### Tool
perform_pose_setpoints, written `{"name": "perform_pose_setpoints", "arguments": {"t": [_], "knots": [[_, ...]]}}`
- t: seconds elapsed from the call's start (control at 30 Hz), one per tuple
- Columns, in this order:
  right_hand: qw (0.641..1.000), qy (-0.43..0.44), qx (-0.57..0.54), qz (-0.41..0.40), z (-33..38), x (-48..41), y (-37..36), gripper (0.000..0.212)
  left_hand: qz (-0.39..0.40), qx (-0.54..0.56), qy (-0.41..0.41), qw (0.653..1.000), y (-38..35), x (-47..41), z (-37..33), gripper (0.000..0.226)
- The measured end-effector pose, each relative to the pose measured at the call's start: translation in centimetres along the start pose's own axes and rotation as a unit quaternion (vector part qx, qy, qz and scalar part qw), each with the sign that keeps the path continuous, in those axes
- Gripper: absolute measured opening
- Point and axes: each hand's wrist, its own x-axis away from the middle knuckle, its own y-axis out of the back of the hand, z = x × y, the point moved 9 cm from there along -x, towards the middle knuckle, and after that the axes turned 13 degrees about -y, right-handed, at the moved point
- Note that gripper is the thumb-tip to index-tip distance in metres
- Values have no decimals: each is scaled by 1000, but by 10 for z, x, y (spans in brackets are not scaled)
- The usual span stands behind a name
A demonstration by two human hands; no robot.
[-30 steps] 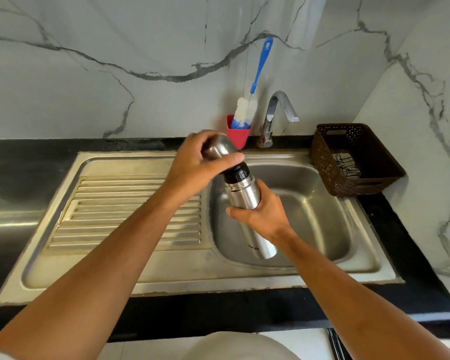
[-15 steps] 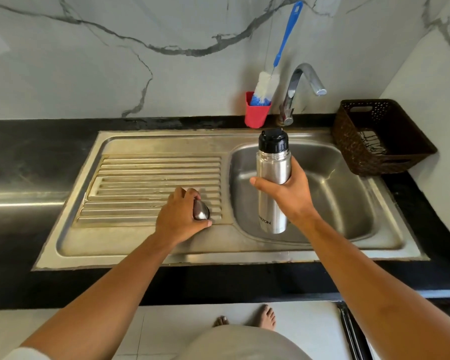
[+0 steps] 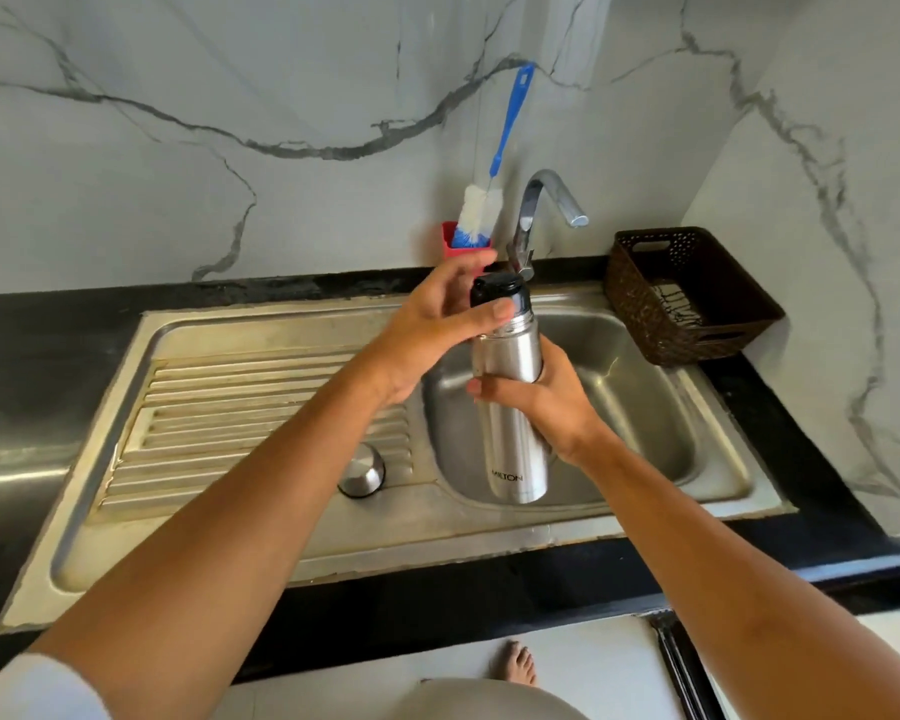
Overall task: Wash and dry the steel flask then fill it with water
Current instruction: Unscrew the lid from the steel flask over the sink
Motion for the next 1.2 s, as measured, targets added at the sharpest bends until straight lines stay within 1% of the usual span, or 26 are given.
{"name": "perform_pose_setpoints", "arguments": {"t": [0.07,0.1,0.17,0.2,0.3,0.33,0.37,0.43,0.5,0.53,0.57,0.6,0.67,0.7,0.77,0.8,0.83,0.87,0.9,0.97,1.03,1.07,1.1,1.13,1.17,1.2], "knots": [[999,-5,-18,49,8,2,-8,45,59,55,-16,997,-19,-22,-14,95],[997,-12,-24,69,11,4,-10,43,88,87,-19,992,-26,-29,-18,93],[995,-23,-43,93,17,8,-11,39,113,141,-22,983,-39,-39,-22,75],[995,-25,-49,88,19,8,-9,37,100,148,-27,984,-42,-43,-22,66],[997,-18,-58,41,21,7,0,35,26,118,-47,992,-42,-50,-25,50],[999,-8,-49,8,20,5,6,37,2,103,-51,993,-41,-52,-25,44],[999,4,-21,-42,20,3,13,41,-32,78,-55,995,-39,-54,-24,37],[986,22,63,-154,17,2,26,51,-136,2,-58,989,-31,-54,-18,22],[965,36,132,-225,15,5,33,54,-240,-63,-44,968,-29,-42,-14,24],[960,38,143,-236,14,6,34,53,-263,-81,-39,961,-32,-37,-15,28],[963,37,132,-231,14,5,35,51,-256,-83,-34,963,-35,-36,-16,33],[973,32,97,-208,13,2,38,49,-219,-68,-23,973,-38,-40,-13,38],[993,17,16,-117,16,-4,40,46,-89,-3,-10,996,-43,-52,-12,50],[998,5,-12,-62,18,-5,39,45,-26,39,-9,999,-43,-57,-14,57],[998,-35,-26,41,21,-3,29,45,67,104,-13,992,-45,-62,-19,63],[995,-54,-30,75,22,0,24,45,96,127,-16,987,-48,-63,-21,61],[993,-63,-36,88,22,1,20,45,105,143,-21,984,-52,-64,-24,57],[995,-62,-38,75,21,-1,20,45,84,142,-26,986,-53,-66,-24,51],[998,-52,-28,37,21,-4,22,44,34,121,-26,992,-50,-68,-22,44],[996,-25,37,-77,20,-10,34,46,-95,41,-21,994,-38,-67,-13,35],[978,-6,112,-173,17,-10,42,47,-201,-28,2,979,-29,-58,-2,44],[970,-2,135,-202,17,-9,44,47,-222,-54,11,974,-29,-55,0,47],[966,-5,144,-217,15,-8,45,46,-212,-69,20,975,-30,-53,0,47],[964,-12,141,-223,13,-9,46,44,-178,-62,32,982,-34,-54,2,43],[964,-20,137,-226,10,-10,47,44,-126,-46,49,990,-38,-54,6,40],[964,-25,136,-227,9,-11,49,44,-76,-39,58,995,-38,-52,8,43]]}}
